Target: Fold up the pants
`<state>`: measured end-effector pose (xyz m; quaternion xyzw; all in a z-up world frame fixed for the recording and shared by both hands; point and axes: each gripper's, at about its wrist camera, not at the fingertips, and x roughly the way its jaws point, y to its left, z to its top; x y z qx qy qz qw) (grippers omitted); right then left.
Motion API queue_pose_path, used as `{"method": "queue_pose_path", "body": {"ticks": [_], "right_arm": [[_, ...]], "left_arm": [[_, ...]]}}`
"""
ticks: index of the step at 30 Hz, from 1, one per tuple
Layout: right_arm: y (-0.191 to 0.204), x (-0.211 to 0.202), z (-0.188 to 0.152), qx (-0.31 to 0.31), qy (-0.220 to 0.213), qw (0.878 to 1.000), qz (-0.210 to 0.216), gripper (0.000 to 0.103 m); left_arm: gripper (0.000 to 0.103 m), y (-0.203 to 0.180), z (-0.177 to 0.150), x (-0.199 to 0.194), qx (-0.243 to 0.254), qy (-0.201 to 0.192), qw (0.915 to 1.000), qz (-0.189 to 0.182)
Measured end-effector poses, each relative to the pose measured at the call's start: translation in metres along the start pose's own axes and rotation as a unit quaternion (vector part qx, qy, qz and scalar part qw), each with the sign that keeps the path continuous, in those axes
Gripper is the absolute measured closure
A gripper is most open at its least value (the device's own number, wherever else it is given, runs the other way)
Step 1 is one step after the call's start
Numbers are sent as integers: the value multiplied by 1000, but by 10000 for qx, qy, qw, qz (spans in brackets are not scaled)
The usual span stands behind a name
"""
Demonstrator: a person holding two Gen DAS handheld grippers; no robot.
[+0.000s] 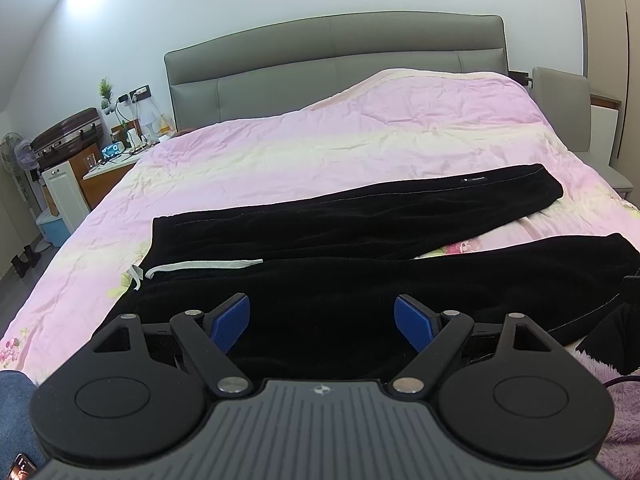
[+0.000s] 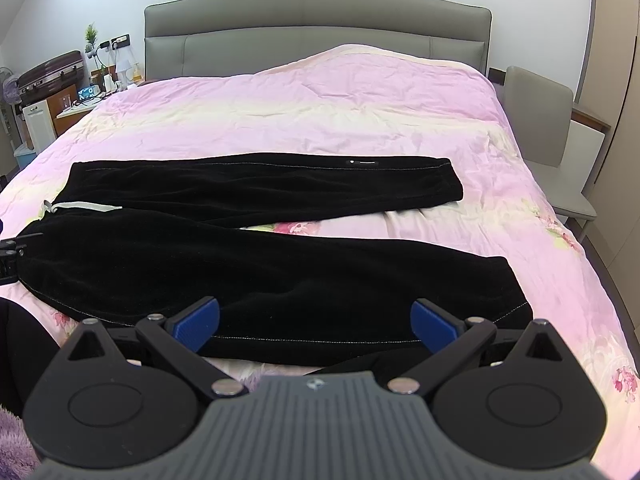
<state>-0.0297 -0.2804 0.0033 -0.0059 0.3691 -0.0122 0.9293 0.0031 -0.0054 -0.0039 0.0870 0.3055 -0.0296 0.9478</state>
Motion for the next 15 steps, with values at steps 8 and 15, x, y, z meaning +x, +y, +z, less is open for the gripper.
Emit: {"method": "queue_pose_path", "body": {"ticks": [8, 15], "right_arm": [[-2, -2, 1, 51, 41, 10000, -3, 5], [-2, -2, 2, 55, 42, 10000, -42, 5]], "left_arm": [[7, 0, -1, 0, 3, 2, 10000, -8], [7, -1, 0, 0, 34, 18, 10000, -5]]}}
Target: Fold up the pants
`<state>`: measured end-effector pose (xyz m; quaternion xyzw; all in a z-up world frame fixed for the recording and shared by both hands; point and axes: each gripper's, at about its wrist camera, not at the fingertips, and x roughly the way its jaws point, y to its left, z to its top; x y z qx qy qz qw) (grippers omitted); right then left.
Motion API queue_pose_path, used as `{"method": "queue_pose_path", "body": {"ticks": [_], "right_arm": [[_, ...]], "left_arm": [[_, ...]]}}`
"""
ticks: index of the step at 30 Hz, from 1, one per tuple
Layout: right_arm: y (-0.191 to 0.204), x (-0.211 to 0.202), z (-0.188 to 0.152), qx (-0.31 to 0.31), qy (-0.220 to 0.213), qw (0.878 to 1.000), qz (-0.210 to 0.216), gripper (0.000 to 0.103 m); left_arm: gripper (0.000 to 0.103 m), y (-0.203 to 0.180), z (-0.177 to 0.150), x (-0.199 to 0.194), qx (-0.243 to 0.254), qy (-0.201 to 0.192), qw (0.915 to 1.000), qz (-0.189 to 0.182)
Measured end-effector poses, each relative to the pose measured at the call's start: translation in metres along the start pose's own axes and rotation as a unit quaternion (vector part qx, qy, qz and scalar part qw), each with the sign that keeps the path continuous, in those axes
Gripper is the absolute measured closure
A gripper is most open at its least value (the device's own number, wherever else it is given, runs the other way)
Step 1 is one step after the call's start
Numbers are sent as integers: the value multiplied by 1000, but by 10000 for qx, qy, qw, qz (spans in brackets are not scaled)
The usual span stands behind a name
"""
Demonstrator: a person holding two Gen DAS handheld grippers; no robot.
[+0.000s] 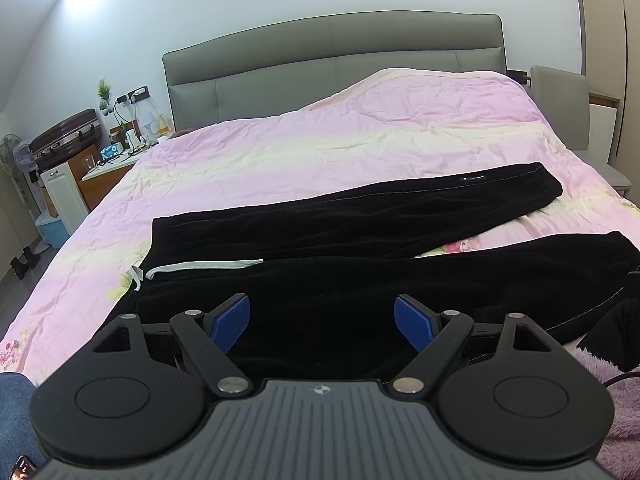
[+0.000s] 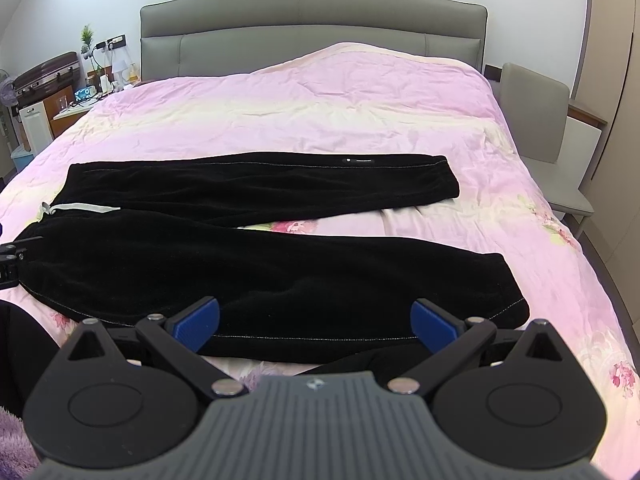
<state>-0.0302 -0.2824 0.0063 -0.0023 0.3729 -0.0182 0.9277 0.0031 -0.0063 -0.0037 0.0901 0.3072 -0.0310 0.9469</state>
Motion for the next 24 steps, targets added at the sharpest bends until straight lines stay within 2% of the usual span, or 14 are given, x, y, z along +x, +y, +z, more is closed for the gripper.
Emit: {"method": "queue_pose_path", "body": {"ticks": [15, 20, 24], "right_arm": [[-1, -2, 0, -4, -5, 10000, 8, 5], [-5, -3, 0, -30, -54, 10000, 37, 5], [-17, 0, -6, -81, -245, 9994, 211, 5]], "left_arm": [[7, 4, 2, -4, 34, 60, 9999, 100], [7, 12, 4, -1, 172, 162, 9997, -6], [14, 27, 4, 7, 353, 277, 9988, -204]]}}
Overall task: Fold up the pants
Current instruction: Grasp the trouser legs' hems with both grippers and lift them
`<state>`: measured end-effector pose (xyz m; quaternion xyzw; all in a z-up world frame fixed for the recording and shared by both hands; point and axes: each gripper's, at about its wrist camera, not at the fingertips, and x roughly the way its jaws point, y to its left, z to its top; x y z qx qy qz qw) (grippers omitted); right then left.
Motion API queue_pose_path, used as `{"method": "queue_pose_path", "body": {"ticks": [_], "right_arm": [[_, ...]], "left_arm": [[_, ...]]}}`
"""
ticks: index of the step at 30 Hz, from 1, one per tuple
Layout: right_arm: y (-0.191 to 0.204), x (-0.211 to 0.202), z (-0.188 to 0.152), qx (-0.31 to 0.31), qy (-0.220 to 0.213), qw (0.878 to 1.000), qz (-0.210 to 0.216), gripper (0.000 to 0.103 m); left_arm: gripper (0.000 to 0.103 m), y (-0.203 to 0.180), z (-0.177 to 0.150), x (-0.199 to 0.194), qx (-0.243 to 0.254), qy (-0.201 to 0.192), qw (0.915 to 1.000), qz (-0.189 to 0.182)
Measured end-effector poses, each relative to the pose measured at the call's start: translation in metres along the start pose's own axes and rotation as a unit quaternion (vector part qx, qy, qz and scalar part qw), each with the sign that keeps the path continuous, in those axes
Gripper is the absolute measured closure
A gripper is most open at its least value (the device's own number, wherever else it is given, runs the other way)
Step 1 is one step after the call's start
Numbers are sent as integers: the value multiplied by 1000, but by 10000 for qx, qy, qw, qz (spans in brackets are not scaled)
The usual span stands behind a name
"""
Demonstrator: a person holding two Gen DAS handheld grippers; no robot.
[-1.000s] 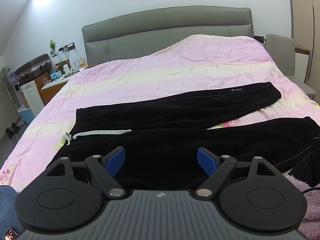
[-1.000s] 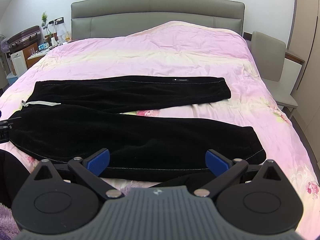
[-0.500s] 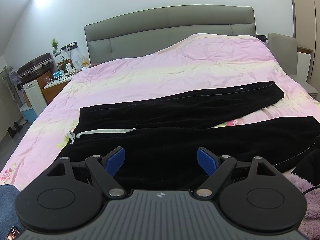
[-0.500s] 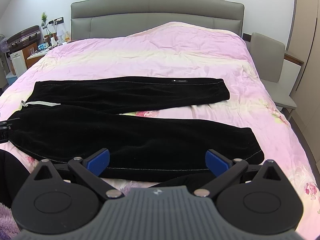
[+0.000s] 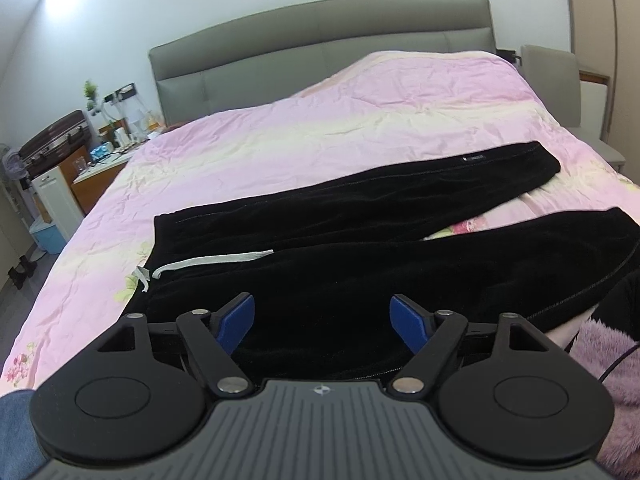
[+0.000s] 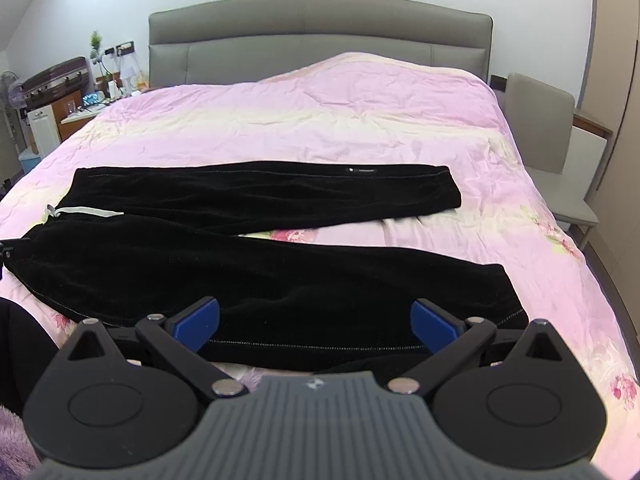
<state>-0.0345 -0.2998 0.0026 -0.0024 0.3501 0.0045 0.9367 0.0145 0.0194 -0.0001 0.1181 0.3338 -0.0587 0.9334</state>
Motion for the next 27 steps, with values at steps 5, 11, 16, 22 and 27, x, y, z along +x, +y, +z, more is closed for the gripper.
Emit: {"method": "queue_pose_path", "body": {"ticks": [5, 11, 16, 22, 27], "right_arm": [[-17, 15, -2, -291, 111, 9995, 2, 5], [-46, 46, 10, -763, 531, 9956, 62, 19], [-75, 79, 24, -904, 1010, 9902, 342, 30], [-102, 120, 42, -1480, 1600, 9748, 466, 32], [-122, 152, 53, -1806, 2112, 9592, 523, 37]], "left_arm": [[20, 29, -5, 15, 370, 176, 9990, -187], [24, 70, -12, 42, 1251, 555, 9898, -402], [24, 101, -21, 74, 2187, 1025, 9692, -490], [24, 135, -34, 129, 2821, 1918, 9390, -443], [24, 144, -52, 163, 3604, 2500, 8971, -535]]}}
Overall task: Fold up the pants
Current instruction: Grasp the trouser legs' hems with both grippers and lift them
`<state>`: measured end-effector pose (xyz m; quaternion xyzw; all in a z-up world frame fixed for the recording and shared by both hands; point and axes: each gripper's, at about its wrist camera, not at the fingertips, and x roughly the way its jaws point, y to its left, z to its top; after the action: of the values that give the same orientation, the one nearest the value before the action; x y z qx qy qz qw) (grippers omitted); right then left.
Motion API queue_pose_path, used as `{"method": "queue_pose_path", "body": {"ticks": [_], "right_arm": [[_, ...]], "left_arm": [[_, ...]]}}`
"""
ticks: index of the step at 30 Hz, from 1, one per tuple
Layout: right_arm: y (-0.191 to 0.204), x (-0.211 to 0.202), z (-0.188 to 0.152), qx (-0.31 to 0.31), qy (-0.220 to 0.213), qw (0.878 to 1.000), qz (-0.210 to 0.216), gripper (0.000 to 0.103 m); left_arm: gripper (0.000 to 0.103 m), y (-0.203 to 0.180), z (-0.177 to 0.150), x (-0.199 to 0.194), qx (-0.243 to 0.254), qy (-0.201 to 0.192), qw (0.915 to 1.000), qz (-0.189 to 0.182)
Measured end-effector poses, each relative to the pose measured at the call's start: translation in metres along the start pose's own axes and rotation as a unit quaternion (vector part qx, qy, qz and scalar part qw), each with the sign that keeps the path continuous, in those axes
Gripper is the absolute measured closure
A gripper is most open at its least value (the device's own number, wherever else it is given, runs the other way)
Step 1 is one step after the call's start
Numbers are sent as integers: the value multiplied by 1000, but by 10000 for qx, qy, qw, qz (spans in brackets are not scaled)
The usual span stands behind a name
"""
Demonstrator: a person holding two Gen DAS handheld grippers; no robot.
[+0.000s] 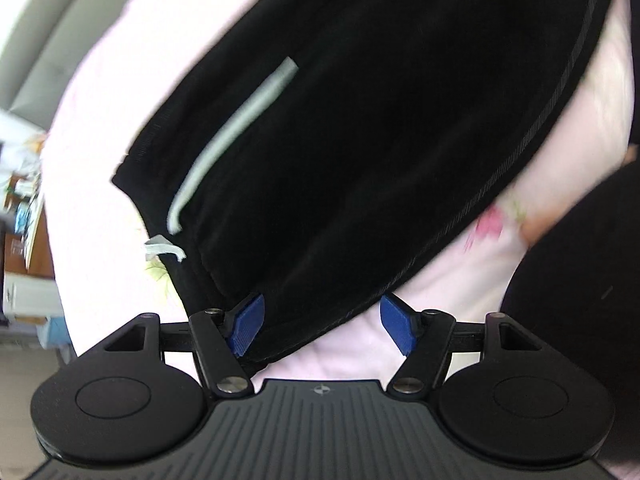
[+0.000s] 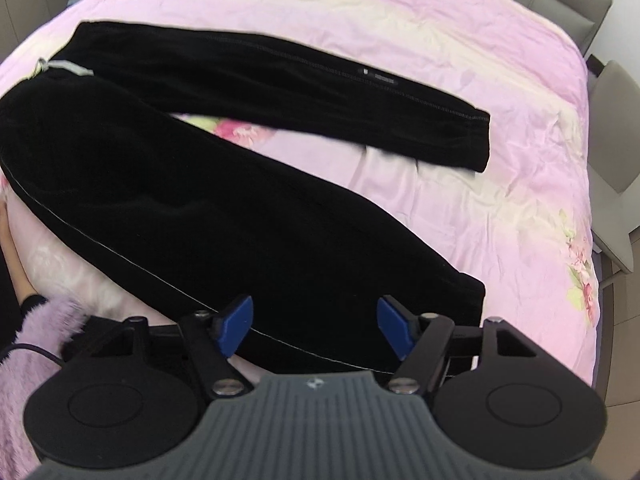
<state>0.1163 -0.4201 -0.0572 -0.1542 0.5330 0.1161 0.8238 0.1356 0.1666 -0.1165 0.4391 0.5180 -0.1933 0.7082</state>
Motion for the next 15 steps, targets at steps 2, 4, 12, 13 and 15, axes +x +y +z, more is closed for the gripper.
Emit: {"method": "queue_pose_path", "body": {"ticks": [2, 4, 12, 13, 15], "right_arm": [[-4, 7, 3, -260, 149, 9996, -10, 37], [-8, 12, 4, -502, 313, 9982, 0, 37], [-7, 43, -6, -1552, 1047, 9823, -2, 36], [-6, 45, -8, -1670, 1122, 9795, 17, 33], [-6, 48, -11, -1752, 1171, 9775, 85, 32]], "left_arm": [[24, -4, 1, 14, 357, 211, 9991, -13], [24, -9, 2, 27, 685, 342, 9971, -21], [23, -25, 4, 71, 1343, 486, 9897, -28], [23, -27, 4, 74, 1389, 487, 9891, -15], [22, -30, 3, 80, 1428, 489, 9885, 18]]}}
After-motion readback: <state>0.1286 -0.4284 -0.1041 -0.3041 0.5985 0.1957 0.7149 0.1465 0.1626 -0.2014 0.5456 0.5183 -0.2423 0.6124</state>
